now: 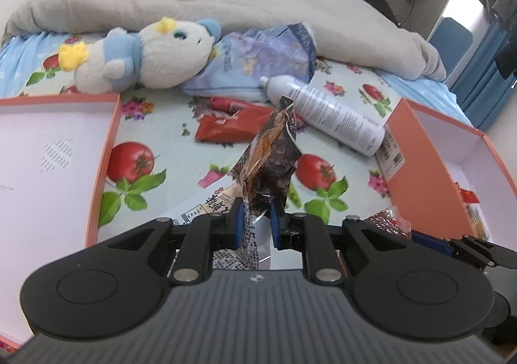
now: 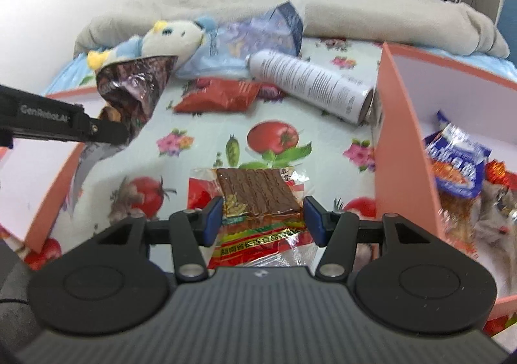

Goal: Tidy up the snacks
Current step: 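Lift both held packets and carry them over the pink-orange box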

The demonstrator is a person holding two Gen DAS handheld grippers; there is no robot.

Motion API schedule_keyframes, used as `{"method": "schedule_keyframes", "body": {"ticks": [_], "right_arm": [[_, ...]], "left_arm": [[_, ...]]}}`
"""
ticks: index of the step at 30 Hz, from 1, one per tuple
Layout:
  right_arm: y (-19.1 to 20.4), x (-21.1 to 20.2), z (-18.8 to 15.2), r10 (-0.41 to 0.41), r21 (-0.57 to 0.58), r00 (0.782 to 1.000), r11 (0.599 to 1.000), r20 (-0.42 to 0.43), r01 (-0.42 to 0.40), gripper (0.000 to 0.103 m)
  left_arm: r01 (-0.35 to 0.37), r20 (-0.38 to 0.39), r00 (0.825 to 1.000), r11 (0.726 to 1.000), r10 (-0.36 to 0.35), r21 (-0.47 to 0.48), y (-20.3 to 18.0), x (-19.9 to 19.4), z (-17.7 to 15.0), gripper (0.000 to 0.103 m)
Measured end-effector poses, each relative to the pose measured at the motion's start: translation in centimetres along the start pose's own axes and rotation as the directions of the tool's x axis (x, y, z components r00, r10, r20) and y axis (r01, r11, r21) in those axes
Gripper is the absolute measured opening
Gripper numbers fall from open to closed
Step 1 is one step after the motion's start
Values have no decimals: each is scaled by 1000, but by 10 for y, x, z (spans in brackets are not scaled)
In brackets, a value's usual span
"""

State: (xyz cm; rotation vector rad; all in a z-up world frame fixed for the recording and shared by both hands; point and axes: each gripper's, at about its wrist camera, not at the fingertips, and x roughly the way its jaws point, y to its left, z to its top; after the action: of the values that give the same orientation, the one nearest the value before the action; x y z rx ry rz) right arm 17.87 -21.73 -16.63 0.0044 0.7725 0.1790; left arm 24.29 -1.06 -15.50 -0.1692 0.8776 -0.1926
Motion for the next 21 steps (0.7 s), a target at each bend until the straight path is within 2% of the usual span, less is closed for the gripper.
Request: {"method": "schedule_keyframes", "body": {"ticks": [11, 21], "right_arm": [[-16, -42, 42, -34, 17, 990, 999, 140, 32, 56], [-43, -73, 95, -93, 51, 951, 995, 294, 81, 56]], "left_arm": [[60, 58, 997, 998, -60, 12, -37, -27, 39, 19], [109, 109, 988, 993, -113, 43, -85, -44, 91, 19]]}}
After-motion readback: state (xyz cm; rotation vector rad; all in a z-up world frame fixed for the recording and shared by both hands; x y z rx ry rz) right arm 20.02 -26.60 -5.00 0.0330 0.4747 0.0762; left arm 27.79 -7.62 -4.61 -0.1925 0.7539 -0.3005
